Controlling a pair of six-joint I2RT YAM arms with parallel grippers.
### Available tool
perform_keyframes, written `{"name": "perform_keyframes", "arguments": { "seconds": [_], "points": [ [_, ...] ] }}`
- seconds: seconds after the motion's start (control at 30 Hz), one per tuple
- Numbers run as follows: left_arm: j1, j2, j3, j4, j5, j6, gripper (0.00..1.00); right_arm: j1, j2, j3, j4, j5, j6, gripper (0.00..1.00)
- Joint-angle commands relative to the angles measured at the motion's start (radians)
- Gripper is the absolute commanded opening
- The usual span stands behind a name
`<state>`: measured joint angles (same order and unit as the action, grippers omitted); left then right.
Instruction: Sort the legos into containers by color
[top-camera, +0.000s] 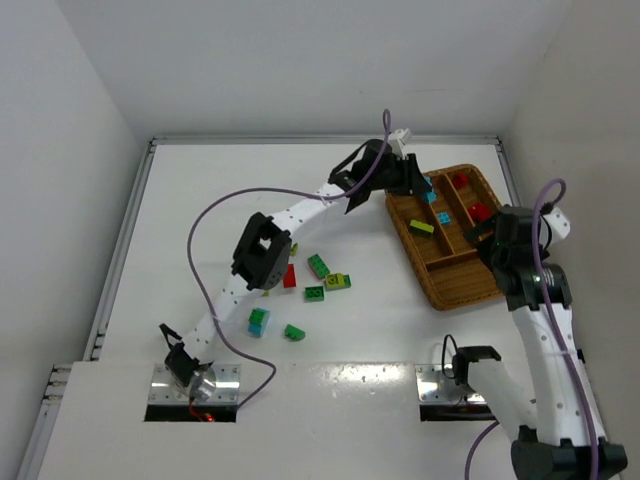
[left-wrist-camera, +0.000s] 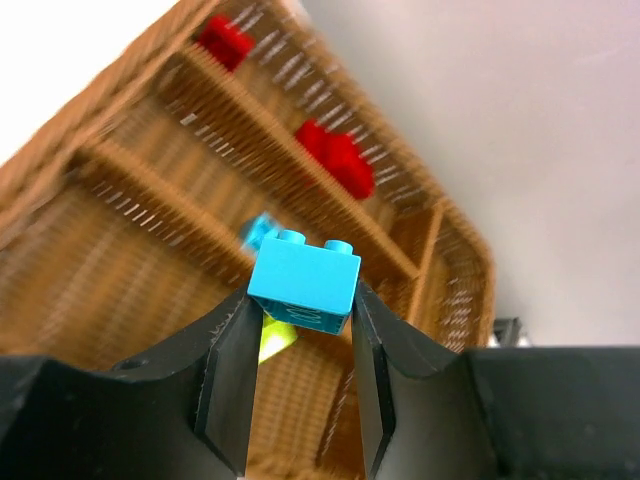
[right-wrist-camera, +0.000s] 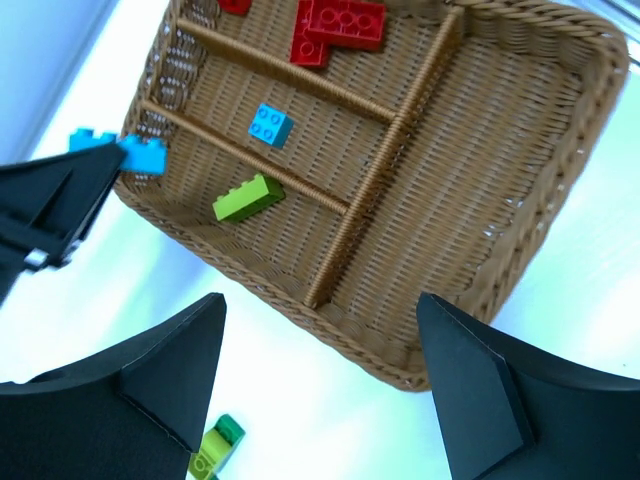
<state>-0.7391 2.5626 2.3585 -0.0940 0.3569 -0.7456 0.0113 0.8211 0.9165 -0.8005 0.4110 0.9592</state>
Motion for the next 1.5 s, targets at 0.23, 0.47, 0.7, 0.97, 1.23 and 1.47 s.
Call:
{"name": "perform_keyframes", "arguments": {
  "seconds": [0.23, 0.47, 0.7, 0.97, 1.23, 1.47],
  "points": [
    [-0.097, 0.11, 0.106, 0.338, -0.103, -0.164, 0.0, 0.006, -0.06, 0.058, -0.155, 0.049, 0.023, 0.77],
    [-0.128, 0.169, 0.119, 0.361, -0.174, -0.164, 0.0, 0.006, -0.06, 0.078, -0.195, 0.029, -0.016, 0.77],
    [-0.137, 0.188, 0.128, 0.37, -0.197, -0.195, 0.62, 0.006, -0.06, 0.087, -0.195, 0.029, -0.037, 0.77],
    [-0.137, 0.133, 0.14, 0.333, -0.161, -0.129, 0.86, 0.006, -0.06, 0.096, -0.186, 0.02, -0.047, 0.77],
    [-0.02, -0.255, -0.157, 0.059, -0.157, 0.015, 0.98, 0.006, 0.059, 0.087, -0.089, -0.199, -0.158, 0.86],
    [0.177, -0.756, -0.663, -0.252, -0.389, 0.114, 1.0, 0.309, 0.265, 0.035, 0.116, -0.315, -0.18, 0.88]
  ]
}}
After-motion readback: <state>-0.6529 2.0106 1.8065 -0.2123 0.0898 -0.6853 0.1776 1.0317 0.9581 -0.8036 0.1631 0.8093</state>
